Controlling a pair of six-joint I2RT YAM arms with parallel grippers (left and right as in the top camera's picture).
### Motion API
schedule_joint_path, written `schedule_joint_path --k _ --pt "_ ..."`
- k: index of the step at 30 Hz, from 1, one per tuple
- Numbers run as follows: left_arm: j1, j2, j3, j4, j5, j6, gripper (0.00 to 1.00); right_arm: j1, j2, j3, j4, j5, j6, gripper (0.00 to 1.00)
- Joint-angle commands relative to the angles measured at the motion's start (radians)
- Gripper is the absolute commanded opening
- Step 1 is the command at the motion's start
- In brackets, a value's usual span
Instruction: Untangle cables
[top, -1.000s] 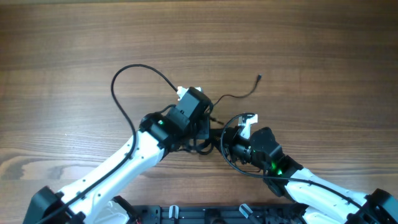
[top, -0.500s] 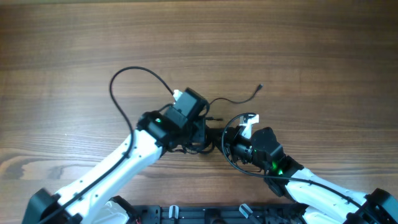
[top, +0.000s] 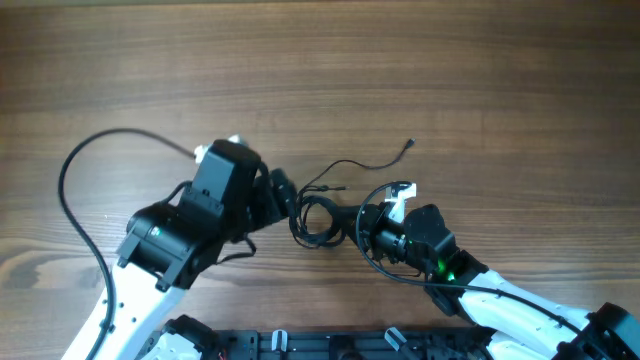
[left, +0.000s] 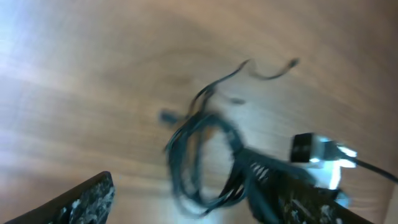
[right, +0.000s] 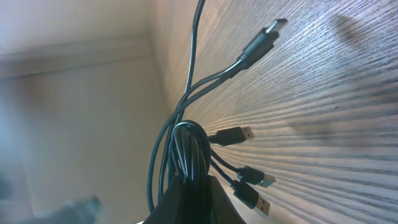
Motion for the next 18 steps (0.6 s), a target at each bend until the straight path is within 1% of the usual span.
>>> schedule_joint_path --k 1,2,3,6,7,8,10,11,13,16,18 --pt "0.006 0.020 -0.020 -0.035 0.032 -0.174 0.78 -0.004 0.000 0.011 0.011 0.014 -0.026 0.04" --pt "0.006 0.026 -0.028 -0.031 0.032 -0.150 0.76 -0.004 0.000 0.011 0.014 0.013 -0.050 0.04" --pt "0.006 0.034 -0.030 -0.018 0.032 -0.086 0.72 -0.004 0.000 0.011 0.020 0.013 -0.090 0.04" --pt "0.006 0.050 -0.030 0.029 0.087 0.192 0.72 -0.004 0.000 0.011 0.028 0.005 -0.246 0.04" --pt "0.006 0.051 -0.030 0.037 0.129 0.389 0.79 -0.004 0.000 0.011 0.028 -0.013 -0.385 0.04" --pt "0.006 0.051 -0.030 0.034 0.140 0.475 0.83 -0.004 0.000 0.011 0.028 -0.028 -0.463 0.04" --pt "0.006 0.050 -0.030 0.023 0.140 0.574 0.89 -0.004 0.000 0.011 0.024 -0.070 -0.626 0.04" --pt "0.006 0.050 -0.030 0.016 0.140 0.618 0.91 -0.004 0.000 0.011 0.018 -0.090 -0.682 0.04" --pt "0.006 0.050 -0.030 0.010 0.140 0.666 0.91 -0.004 0.000 0.011 0.010 -0.118 -0.724 0.04" --pt "0.006 0.050 -0.030 0.021 0.138 0.665 0.91 -0.009 0.000 0.011 0.014 -0.187 -0.798 0.04" --pt "0.006 0.052 -0.030 0.031 0.139 0.664 0.87 -0.019 0.000 0.011 0.013 -0.247 -0.849 0.04"
